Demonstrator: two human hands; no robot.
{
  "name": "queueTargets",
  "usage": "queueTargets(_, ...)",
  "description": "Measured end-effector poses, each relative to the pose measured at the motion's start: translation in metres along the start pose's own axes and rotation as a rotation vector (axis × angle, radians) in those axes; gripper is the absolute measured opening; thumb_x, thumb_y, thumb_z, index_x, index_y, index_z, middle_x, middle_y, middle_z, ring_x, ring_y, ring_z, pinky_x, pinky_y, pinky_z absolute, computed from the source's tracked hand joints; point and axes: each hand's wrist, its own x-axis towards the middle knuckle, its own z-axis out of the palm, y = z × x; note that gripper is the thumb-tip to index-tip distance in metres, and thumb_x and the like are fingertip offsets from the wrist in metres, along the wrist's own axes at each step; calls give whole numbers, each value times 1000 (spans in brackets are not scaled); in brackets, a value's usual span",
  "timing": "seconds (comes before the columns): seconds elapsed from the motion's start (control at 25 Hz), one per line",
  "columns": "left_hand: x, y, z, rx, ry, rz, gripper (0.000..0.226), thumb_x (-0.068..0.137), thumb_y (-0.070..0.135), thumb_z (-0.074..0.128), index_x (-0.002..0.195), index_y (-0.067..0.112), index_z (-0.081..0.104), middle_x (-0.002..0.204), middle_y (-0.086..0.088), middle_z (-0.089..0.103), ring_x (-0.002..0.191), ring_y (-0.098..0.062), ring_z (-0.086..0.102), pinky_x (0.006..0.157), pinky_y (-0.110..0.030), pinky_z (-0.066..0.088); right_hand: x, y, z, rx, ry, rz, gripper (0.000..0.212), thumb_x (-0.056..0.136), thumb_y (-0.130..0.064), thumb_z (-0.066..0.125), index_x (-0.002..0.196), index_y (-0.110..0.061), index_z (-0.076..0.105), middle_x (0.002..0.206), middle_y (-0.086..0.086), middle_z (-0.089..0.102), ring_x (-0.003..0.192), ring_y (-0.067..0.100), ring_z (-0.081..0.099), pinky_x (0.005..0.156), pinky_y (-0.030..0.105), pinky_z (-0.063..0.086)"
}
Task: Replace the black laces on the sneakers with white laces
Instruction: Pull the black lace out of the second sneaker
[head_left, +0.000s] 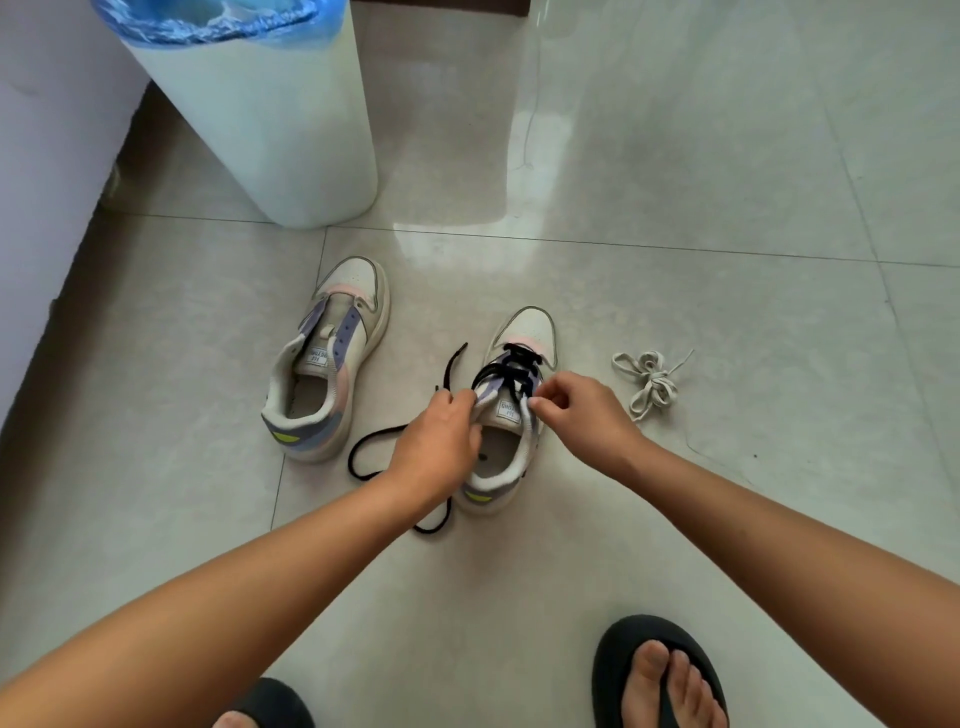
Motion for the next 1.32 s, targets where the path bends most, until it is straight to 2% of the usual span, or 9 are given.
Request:
queueTargets(0.28, 15, -2, -4, 140, 15, 62, 32, 97, 21, 43, 128, 13, 48, 114, -12, 49, 99, -33, 55, 76, -38, 44, 17, -5, 2, 65, -6, 124, 16, 86, -12, 55, 70, -9, 58, 62, 4, 54, 60, 19, 48, 55, 27, 36)
queueTargets(0.48, 20, -2, -11, 341, 30, 85, 27, 97, 17, 41, 123, 14, 49, 111, -9, 49, 90, -32, 59, 61, -33, 37, 23, 3, -6, -1012, 330, -543, 30, 47, -4, 80, 66, -8, 58, 62, 8, 56, 55, 27, 54, 45, 27, 32)
queueTargets(0.56, 29, -3, -18, 404, 35, 88, 26, 96, 13, 41, 120, 14, 49, 112, -10, 49, 94, -32, 58, 61, -34, 35, 24, 13, 1, -783, 311, -423, 23, 63, -10, 79, 72, -8, 58, 67, 7, 57, 63, 27, 55, 49, 30, 39)
queueTargets(0.68, 33, -1, -18, 419, 60, 79, 28, 94, 9, 40, 121, 14, 48, 112, -10, 47, 99, -30, 53, 62, -34, 33, 19, 4, 4, 159, -19, 227, 23, 91, -27, 56, 77, -9, 56, 73, 6, 57, 69, 21, 53, 61, 31, 42)
queueTargets(0.76, 30, 0, -14, 459, 85, 74, 31, 94, 8, 41, 123, 15, 47, 113, -8, 46, 100, -27, 51, 61, -33, 32, 25, 4, 1, 374, -78, 288, 23, 91, -21, 57, 72, -8, 56, 70, 8, 56, 65, 20, 49, 57, 28, 39)
queueTargets(0.96, 35, 1, -19, 559, 49, 166, 39, 93, 9, 45, 130, 18, 43, 116, -8, 46, 101, -27, 53, 62, -33, 31, 35, 13, -11, -990, 417, -494, 29, 50, -8, 81, 67, -8, 57, 60, 7, 53, 54, 26, 52, 49, 27, 29)
queueTargets(1.04, 46, -3, -27, 627, 127, 268, 42, 88, 10, 54, 128, 19, 49, 111, -8, 50, 96, -27, 55, 65, -34, 34, 29, 15, -7, -1037, 476, -597, 31, 53, -9, 79, 75, -10, 58, 67, 7, 55, 58, 26, 54, 48, 28, 33)
queueTargets(1.2, 48, -6, -26, 598, 650, 447, 17, 66, 10, 72, 81, 14, 66, 73, -5, 58, 65, -26, 55, 61, -32, 30, 17, 17, 3, -890, 470, -754, 16, 78, -28, 58, 77, -13, 64, 77, 5, 60, 67, 27, 57, 53, 32, 38)
queueTargets(1.32, 32, -1, 5, 387, 655, 437, 21, 80, 31, 53, 71, 14, 63, 70, -4, 58, 69, -24, 52, 63, -31, 26, 23, 13, 6, -869, 409, -758, 26, 80, -35, 50, 69, -14, 61, 72, 4, 59, 65, 25, 57, 53, 32, 35)
